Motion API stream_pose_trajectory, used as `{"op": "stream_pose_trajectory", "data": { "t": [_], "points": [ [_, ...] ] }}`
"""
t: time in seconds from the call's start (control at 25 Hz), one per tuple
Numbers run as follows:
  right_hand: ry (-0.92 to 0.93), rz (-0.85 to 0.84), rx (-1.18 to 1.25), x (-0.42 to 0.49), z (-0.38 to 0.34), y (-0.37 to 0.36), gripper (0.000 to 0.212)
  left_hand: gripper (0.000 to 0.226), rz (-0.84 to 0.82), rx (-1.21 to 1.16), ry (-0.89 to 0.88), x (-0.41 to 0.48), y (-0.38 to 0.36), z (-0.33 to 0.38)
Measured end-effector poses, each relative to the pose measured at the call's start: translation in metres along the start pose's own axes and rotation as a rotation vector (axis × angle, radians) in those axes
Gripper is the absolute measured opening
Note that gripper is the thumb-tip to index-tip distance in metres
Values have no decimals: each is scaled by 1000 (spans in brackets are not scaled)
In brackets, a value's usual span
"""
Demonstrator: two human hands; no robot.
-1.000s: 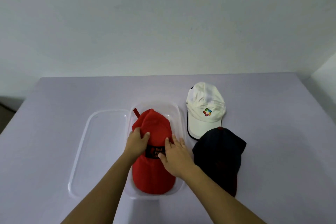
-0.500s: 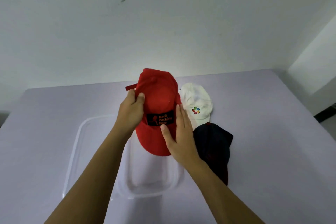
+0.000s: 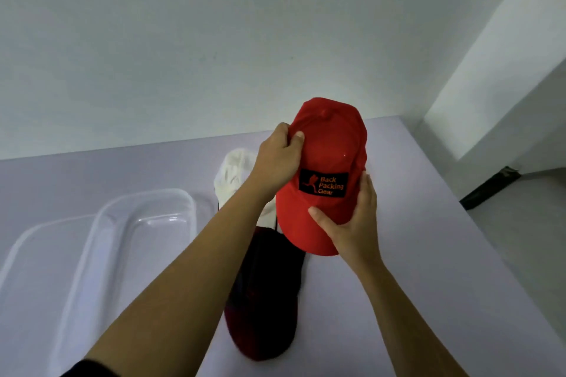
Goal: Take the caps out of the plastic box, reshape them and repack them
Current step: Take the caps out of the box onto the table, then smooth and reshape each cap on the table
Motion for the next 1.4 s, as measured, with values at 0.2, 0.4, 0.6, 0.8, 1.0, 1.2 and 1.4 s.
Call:
{"op": "stream_pose_trajectory", "data": {
  "t": [0.2, 0.4, 0.6, 0.8, 1.0, 1.2, 1.4],
  "points": [
    [-121, -149, -111, 42, 83, 6, 114, 28, -15, 257, 145, 45, -73, -49],
    [-204, -274, -153, 62, 137, -8, 112, 34, -70, 366, 287, 73, -101, -102],
    [-186, -346, -187, 71, 153, -16, 105, 40, -111, 400, 299, 76, -107, -105],
    [-95, -238, -249, 65, 129, -8, 76, 45, -52, 323, 222, 53, -71, -84],
    [129, -329, -70, 11, 89, -8, 37, 33, 87, 366, 211, -10, 0, -83],
    [83, -699, -97, -36, 70, -28, 52, 49, -163, 475, 316, -96, 36, -125],
    [139, -748, -182, -44, 55, -46, 34, 40, -208, 368, 300, -124, 30, -134]
  ]
}}
Point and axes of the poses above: each hand's wrist, its own x-axis towards the middle knuckle, its own y-axis out of the back of the hand, z = x × y, the point moved 2 cm from there along x, towards the middle knuckle
